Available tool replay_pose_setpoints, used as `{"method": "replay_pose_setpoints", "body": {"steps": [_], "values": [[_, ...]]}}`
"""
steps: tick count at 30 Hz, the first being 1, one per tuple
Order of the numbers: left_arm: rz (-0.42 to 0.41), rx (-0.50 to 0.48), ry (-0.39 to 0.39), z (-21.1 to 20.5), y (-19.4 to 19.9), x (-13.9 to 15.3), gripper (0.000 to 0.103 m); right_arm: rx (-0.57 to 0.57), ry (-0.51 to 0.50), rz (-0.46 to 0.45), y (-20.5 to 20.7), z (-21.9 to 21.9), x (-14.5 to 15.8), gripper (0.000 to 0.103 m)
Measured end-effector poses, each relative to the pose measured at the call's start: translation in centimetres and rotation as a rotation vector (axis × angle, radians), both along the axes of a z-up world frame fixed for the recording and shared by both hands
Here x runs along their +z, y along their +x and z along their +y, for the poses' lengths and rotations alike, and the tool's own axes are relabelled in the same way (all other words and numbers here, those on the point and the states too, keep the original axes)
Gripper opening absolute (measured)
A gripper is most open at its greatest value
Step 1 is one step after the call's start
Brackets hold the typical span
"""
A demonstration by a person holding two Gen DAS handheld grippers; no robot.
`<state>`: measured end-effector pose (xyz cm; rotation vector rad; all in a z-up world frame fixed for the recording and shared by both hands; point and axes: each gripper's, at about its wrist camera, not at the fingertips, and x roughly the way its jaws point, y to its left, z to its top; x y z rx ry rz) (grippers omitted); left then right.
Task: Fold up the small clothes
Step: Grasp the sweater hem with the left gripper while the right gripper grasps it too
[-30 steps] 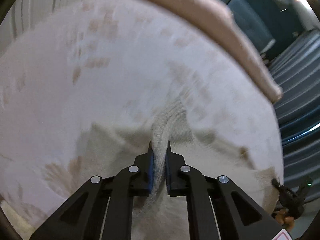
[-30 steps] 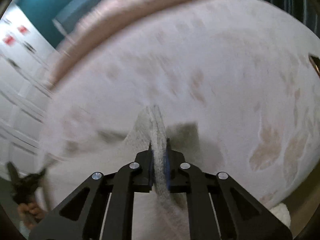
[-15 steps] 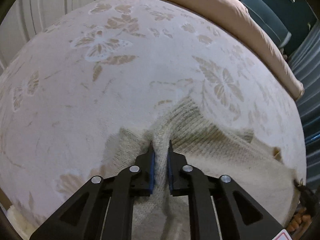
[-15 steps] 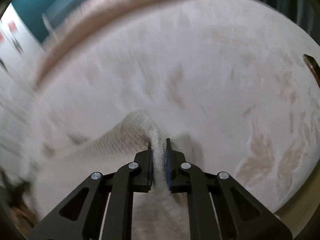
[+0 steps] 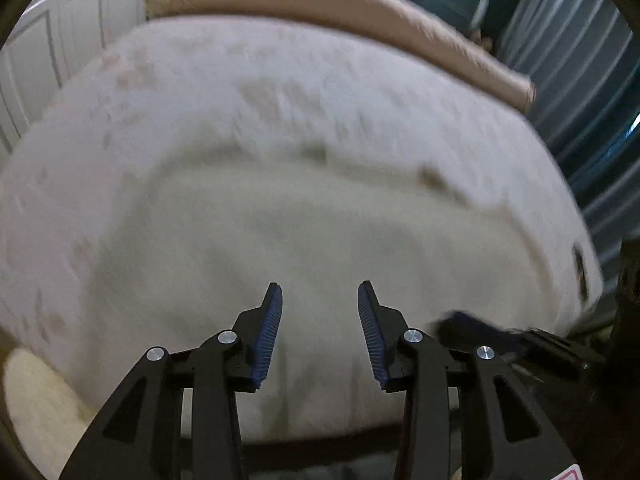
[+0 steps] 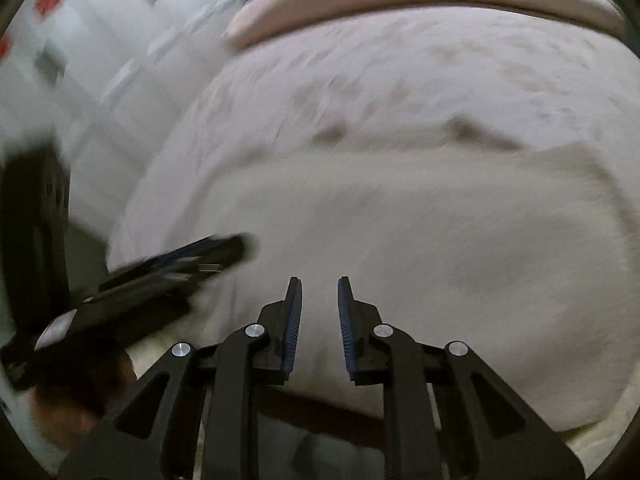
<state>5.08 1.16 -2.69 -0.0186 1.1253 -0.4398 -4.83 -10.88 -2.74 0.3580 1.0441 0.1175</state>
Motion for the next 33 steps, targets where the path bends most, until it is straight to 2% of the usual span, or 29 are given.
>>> {"method": "replay_pose_setpoints", "body": {"steps": [2,3,4,6,8,9,10,12,13,14,16,17,18,20,21,23,24,27,28,29,32,33], "values": [[0.044,0.02,0.067,1.0,-0.4,-2.2,0.032,-0.002,-0.04,0.042,-0.5,-0.1,-1.5,0.015],[0.058,0.035,0.07,1.9,-0.4,-2.7,0.037,-0.037,-0.04,0.068,-1.4,-1.7,-2.3,0.013],[0.063,0.062,0.066,3.0,-0.5,-3.0,0.036,-0.086,-0.03,0.08,-2.5,-3.9,-2.8,0.013],[0.07,0.115,0.107,5.8,-0.6,-3.4,0.017,-0.188,-0.031,0.101,-5.5,-7.8,-3.0,0.011],[0.084,0.151,0.113,8.5,-0.8,-3.9,0.014,-0.309,-0.123,0.158,-8.5,-11.9,-3.6,0.016],[0.092,0.163,0.098,9.4,-1.0,-4.1,0.011,-0.357,-0.158,0.193,-9.6,-13.6,-4.2,0.011],[0.095,0.167,0.081,9.8,-1.1,-4.2,0.011,-0.402,-0.157,0.229,-10.9,-15.3,-4.9,0.002],[0.089,0.17,0.09,9.6,-1.3,-4.3,0.01,-0.448,-0.083,0.235,-11.9,-16.5,-4.8,0.0],[0.084,0.173,0.109,9.1,-1.3,-4.0,0.01,-0.456,-0.089,0.22,-11.9,-16.2,-3.9,0.001],[0.083,0.177,0.121,8.6,-1.4,-3.6,0.009,-0.454,-0.105,0.197,-11.7,-15.6,-3.0,0.007],[0.077,0.175,0.111,7.4,-1.4,-2.9,0.014,-0.428,-0.095,0.133,-10.6,-14.4,-1.3,0.009],[0.076,0.168,0.122,6.7,-1.4,-3.0,0.02,-0.41,-0.083,0.121,-10.0,-13.6,-1.1,0.011],[0.076,0.16,0.135,6.5,-1.4,-3.1,0.025,-0.383,-0.091,0.13,-9.0,-12.9,-1.6,0.014],[0.07,0.152,0.17,6.0,-1.7,-3.8,0.025,-0.352,-0.145,0.205,-7.7,-12.6,-4.1,0.014],[0.064,0.152,0.175,6.0,-1.7,-3.9,0.025,-0.355,-0.14,0.226,-7.4,-12.8,-5.4,0.013],[0.065,0.155,0.172,6.2,-1.8,-3.7,0.025,-0.379,-0.118,0.214,-6.9,-12.7,-4.0,0.017],[0.071,0.161,0.158,6.4,-1.9,-3.5,0.025,-0.376,-0.114,0.18,-6.7,-12.3,-2.2,0.017],[0.072,0.166,0.147,6.7,-2.0,-4.0,0.026,-0.33,-0.087,0.1,-6.0,-10.6,0.4,0.018],[0.066,0.165,0.152,6.7,-2.1,-4.2,0.026,-0.302,-0.08,0.1,-5.5,-10.2,0.6,0.018],[0.063,0.164,0.157,6.5,-2.1,-4.2,0.026,-0.278,-0.08,0.108,-4.9,-9.5,0.1,0.018],[0.061,0.164,0.17,6.4,-2.2,-4.1,0.026,-0.229,-0.126,0.202,-3.6,-7.7,-3.9,0.018],[0.064,0.165,0.163,6.4,-2.2,-4.1,0.026,-0.238,-0.141,0.192,-3.5,-7.5,-3.9,0.018]]}}
